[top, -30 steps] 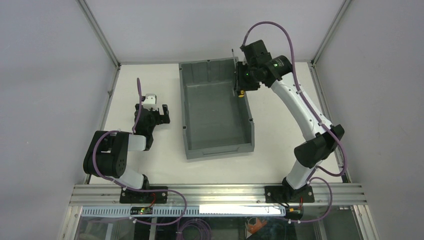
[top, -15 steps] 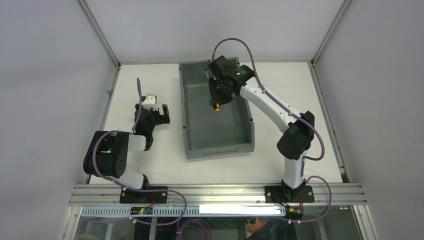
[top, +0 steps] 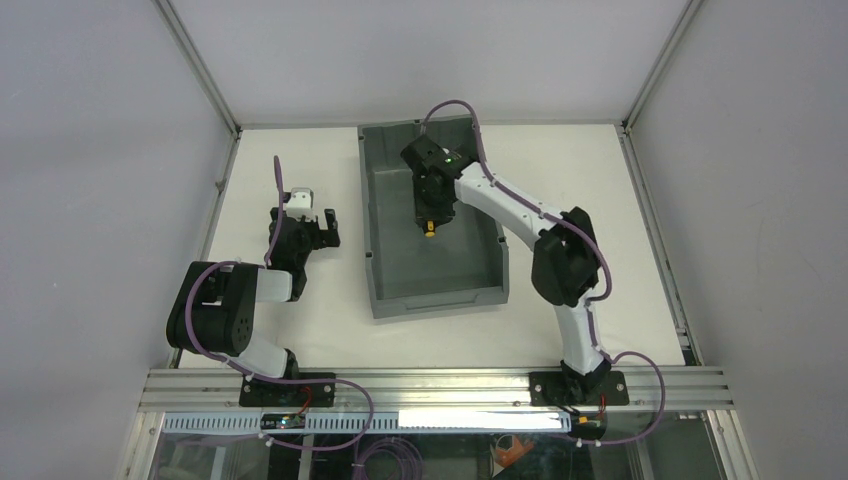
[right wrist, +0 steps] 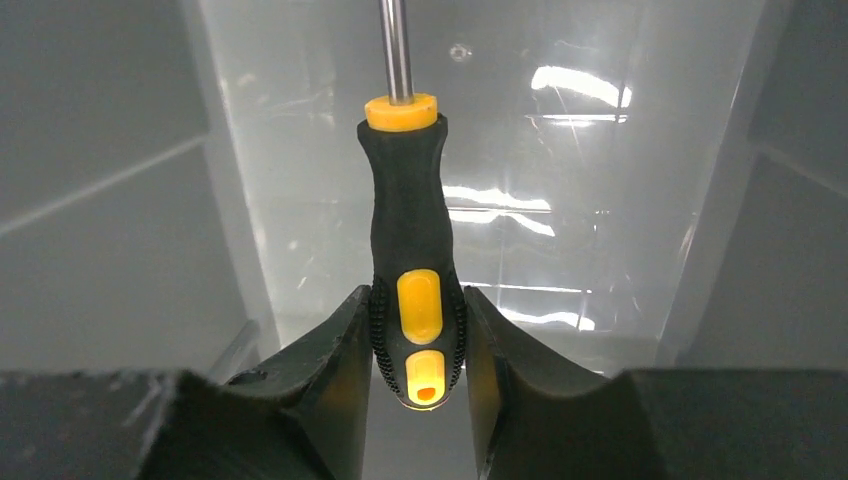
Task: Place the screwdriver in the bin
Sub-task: Place the screwdriver in the bin.
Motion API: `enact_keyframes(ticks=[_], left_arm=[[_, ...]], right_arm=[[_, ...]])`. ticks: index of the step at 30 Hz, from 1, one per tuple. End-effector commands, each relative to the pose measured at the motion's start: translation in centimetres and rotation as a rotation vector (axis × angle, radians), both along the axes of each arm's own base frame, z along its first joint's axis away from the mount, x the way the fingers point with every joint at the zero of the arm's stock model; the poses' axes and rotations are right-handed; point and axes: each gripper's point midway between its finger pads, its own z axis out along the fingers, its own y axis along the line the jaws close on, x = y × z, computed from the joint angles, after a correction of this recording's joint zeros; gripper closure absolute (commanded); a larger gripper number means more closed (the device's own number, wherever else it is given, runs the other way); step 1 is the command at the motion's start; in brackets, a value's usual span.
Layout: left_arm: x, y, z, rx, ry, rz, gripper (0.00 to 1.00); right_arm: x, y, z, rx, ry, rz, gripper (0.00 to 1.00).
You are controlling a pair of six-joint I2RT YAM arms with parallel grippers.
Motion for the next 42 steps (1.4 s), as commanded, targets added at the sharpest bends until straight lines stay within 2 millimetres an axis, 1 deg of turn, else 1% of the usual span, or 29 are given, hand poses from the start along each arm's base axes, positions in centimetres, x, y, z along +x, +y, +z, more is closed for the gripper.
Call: enact_keyframes(ticks=[1, 9, 14, 17, 20, 25, 28, 32, 36, 39, 42], left_arm=[[0.5, 0.1, 1.7, -0.017, -0.057, -0.002, 0.01], [0.5, 0.1, 1.7, -0.016, -0.058, -0.003, 0.01], [0.5, 0.1, 1.7, -0.017, -0.058, -0.003, 0.01], [0.5, 0.1, 1.7, -0.015, -0.057, -0.003, 0.01], [0.5, 0.1, 1.7, -0.016, -0.057, -0.002, 0.01], [0.5, 0.1, 1.8, -0.016, -0.058, -0.003, 0.01], [0.5, 0.1, 1.7, -0.015, -0.057, -0.003, 0.01], [0.5, 0.1, 1.7, -0.016, -0.057, -0.002, 0.01], [0.5, 0.1, 1.8, -0.016, -0.058, -0.002, 0.01], [0.5, 0.1, 1.8, -0.016, -0.058, -0.002, 0.01], [0.5, 0.0, 1.7, -0.016, -0.057, -0.003, 0.01]], right_arm=[[1.2, 0.3, -2.3, -0.023, -0.009, -0.065, 0.8], [1.3, 0.3, -6.4, -0.084, 0.041, -0.087, 0.8], [1.3, 0.3, -8.3, -0.105, 0.067, -0.095, 0.79], [1.2, 0.2, -9.1, -0.119, 0.077, -0.098, 0.78], [1.1, -0.1, -9.5, -0.132, 0.079, -0.099, 0.73], [1.0, -0.2, -10.0, -0.141, 0.087, -0.098, 0.6], [1.0, -0.2, -10.2, -0.144, 0.093, -0.097, 0.55], [0.9, -0.2, -10.1, -0.14, 0.096, -0.096, 0.52], [1.2, -0.1, -8.9, -0.128, 0.069, -0.086, 0.49], [1.6, -0.1, -7.2, -0.116, 0.034, -0.074, 0.44], [1.8, 0.2, -4.8, -0.084, 0.003, -0.059, 0.41]])
